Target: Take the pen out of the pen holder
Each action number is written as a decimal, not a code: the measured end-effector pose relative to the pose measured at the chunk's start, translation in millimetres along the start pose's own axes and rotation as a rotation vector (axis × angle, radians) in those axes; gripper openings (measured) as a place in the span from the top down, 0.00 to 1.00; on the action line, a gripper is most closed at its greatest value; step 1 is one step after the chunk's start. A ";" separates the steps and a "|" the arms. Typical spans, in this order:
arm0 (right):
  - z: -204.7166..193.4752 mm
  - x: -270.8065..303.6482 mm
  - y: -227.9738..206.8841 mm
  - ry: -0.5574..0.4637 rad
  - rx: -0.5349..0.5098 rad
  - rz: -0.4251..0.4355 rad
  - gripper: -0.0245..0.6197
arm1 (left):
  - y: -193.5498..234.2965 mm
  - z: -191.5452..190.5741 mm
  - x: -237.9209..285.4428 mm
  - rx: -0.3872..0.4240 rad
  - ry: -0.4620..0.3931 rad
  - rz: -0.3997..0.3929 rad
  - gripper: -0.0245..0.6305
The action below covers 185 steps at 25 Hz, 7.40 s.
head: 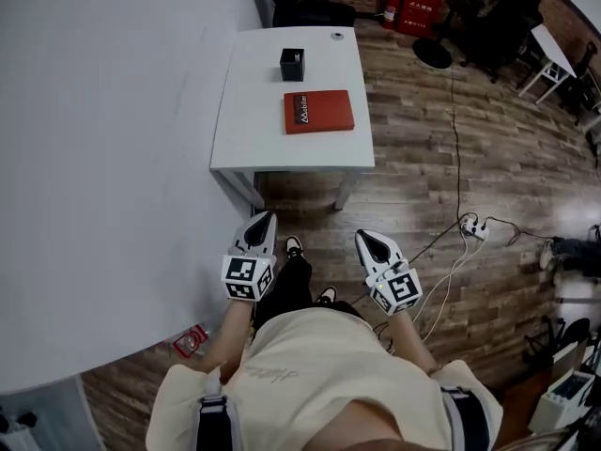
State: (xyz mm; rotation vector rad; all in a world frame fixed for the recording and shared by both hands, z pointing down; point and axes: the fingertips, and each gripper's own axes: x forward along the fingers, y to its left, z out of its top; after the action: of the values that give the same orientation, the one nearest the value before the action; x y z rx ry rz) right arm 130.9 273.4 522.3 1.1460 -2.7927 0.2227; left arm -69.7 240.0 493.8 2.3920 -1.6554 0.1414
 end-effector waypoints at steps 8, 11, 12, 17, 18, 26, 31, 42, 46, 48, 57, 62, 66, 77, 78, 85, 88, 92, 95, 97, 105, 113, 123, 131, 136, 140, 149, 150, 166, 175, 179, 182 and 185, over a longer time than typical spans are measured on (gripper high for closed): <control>25.7 64.7 -40.1 0.028 -0.042 -0.008 0.95 | 44.4 1.5 74.5 -0.051 0.001 -0.009 0.93; 39.1 97.8 -55.2 0.032 -0.060 -0.010 0.95 | 62.3 20.7 106.8 -0.044 -0.018 -0.034 0.93; 42.3 108.1 -58.9 0.037 -0.061 -0.011 0.95 | 68.1 26.5 115.5 -0.040 -0.024 -0.044 0.93; 51.7 166.0 -69.0 0.047 -0.044 -0.017 0.95 | 113.5 39.1 152.8 -0.034 -0.026 -0.053 0.93; 54.3 176.3 -70.0 0.046 -0.043 -0.017 0.95 | 122.9 39.3 159.3 -0.041 -0.023 -0.052 0.93; 61.8 230.0 -76.4 0.064 -0.041 -0.009 0.95 | 174.1 41.0 203.6 -0.070 -0.005 -0.041 0.93; 56.7 249.0 -94.7 0.075 -0.013 -0.004 0.95 | 183.2 34.2 212.9 -0.087 0.022 -0.031 0.93; 56.0 306.7 -145.7 0.053 -0.022 0.112 0.95 | 183.8 48.6 259.0 -0.041 0.054 0.015 0.93; 68.9 337.0 -184.4 0.031 -0.059 0.125 0.95 | 180.5 74.5 295.9 0.001 0.040 -0.009 0.93; 70.0 347.1 -200.8 0.023 -0.045 0.115 0.95 | 180.9 82.9 309.3 0.001 0.036 -0.007 0.93; 71.4 383.0 -241.0 -0.001 0.007 0.131 0.95 | 203.4 106.6 354.4 0.044 0.053 0.033 0.93; 66.4 391.8 -255.7 0.029 0.006 0.157 0.95 | 207.7 107.8 376.3 0.036 0.057 0.044 0.93; 58.9 394.3 -259.3 0.071 0.005 0.170 0.95 | 212.0 108.2 387.5 0.014 0.063 0.034 0.93; 94.4 408.4 -246.1 0.074 -0.018 0.122 0.95 | 231.7 113.0 397.0 -0.014 0.032 -0.020 0.93; 92.9 408.2 -245.6 0.077 -0.016 0.115 0.95 | 231.3 112.3 398.4 -0.009 0.032 -0.032 0.93; 78.4 402.7 -255.5 0.094 0.018 0.043 0.95 | 228.6 101.9 417.5 0.003 0.066 -0.101 0.93; 72.9 401.8 -257.5 0.098 0.035 0.022 0.95 | 228.9 93.1 426.5 0.010 0.093 -0.115 0.93; 67.3 395.9 -258.7 0.100 0.041 -0.001 0.95 | 224.0 86.1 440.5 0.019 0.112 -0.150 0.92; 63.8 392.0 -265.8 0.103 0.054 -0.027 0.95 | 217.5 82.4 455.2 0.033 0.135 -0.186 0.78; 63.2 391.2 -270.8 0.102 0.059 -0.039 0.95 | 218.2 80.9 466.2 0.037 0.144 -0.189 0.78; 50.7 390.0 -285.5 0.118 0.082 -0.073 0.95 | 227.1 63.6 519.7 0.049 0.196 -0.207 0.77; 43.6 394.4 -305.9 0.119 0.107 -0.112 0.95 | 229.8 45.8 564.7 0.061 0.248 -0.228 0.77; 36.6 397.5 -324.5 0.145 0.137 -0.141 0.95 | 233.5 30.8 594.1 0.065 0.284 -0.218 0.77; 32.6 391.6 -336.2 0.125 0.164 -0.171 0.95 | 238.1 31.1 597.6 0.105 0.292 -0.193 0.83; 34.0 390.4 -331.6 0.120 0.159 -0.169 0.95 | 241.2 36.9 592.8 0.106 0.280 -0.178 0.83; 39.0 389.6 -326.7 0.111 0.153 -0.163 0.95 | 242.1 49.0 587.7 0.107 0.254 -0.171 0.83; 49.4 381.8 -315.9 0.097 0.094 -0.152 0.95 | 245.2 91.6 565.4 0.098 0.162 -0.146 0.83; 51.0 381.1 -315.2 0.092 0.091 -0.151 0.95 | 246.5 97.5 562.6 0.100 0.150 -0.140 0.83; 80.7 377.0 -293.2 0.018 0.052 -0.114 0.95 | 258.9 162.2 499.1 0.093 0.024 -0.080 0.83; 99.7 382.9 -279.9 0.001 -0.016 -0.075 0.95 | 274.6 163.9 456.0 0.069 0.000 -0.023 0.83; 114.9 386.2 -276.7 -0.015 -0.051 -0.063 0.95 | 280.7 161.3 437.6 0.042 -0.009 -0.004 0.83; 126.5 388.2 -273.2 -0.024 -0.082 -0.050 0.95 | 285.5 160.8 426.0 0.038 -0.015 0.012 0.83; 136.9 391.1 -271.1 -0.034 -0.110 -0.036 0.95 | 291.8 162.7 414.6 0.034 -0.032 0.035 0.83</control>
State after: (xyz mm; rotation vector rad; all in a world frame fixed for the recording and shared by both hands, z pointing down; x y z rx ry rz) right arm 38.4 -210.8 475.7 1.1841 -2.7713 0.0460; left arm -201.8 -274.8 460.9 2.4025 -1.7234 0.1394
